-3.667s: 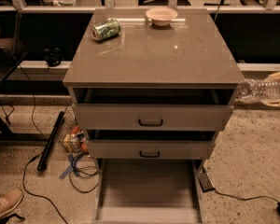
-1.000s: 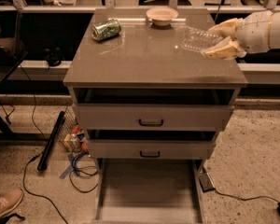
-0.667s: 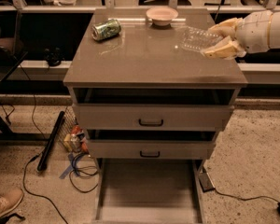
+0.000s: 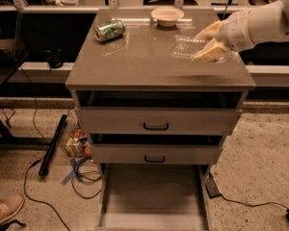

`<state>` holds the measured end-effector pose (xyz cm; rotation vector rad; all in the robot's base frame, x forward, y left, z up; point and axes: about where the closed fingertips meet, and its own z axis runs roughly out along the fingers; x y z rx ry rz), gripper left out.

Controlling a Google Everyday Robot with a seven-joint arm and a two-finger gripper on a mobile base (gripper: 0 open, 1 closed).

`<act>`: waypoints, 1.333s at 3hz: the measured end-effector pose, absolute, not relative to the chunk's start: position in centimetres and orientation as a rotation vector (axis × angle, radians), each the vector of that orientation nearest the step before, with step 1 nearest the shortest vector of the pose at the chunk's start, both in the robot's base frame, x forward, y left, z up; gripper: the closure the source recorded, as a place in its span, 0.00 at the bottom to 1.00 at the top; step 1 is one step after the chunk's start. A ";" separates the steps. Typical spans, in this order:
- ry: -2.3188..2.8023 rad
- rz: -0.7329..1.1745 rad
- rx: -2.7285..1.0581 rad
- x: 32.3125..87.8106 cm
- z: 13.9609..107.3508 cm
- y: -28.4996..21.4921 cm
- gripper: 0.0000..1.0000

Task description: Pick water bottle from bottom drawer and place on counter

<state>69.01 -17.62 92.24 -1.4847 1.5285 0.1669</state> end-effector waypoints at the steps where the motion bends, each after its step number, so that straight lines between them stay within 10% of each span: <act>1: 1.596 0.192 -1.502 69.8 90.9 -16.5 1.00; 2: 1.657 0.226 -1.500 70.5 89.7 -15.7 1.00; 4: 1.729 0.282 -1.489 71.3 88.0 -14.7 0.59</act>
Offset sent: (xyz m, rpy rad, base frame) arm 0.0221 0.0226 -0.0351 -0.0352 0.1936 -0.0562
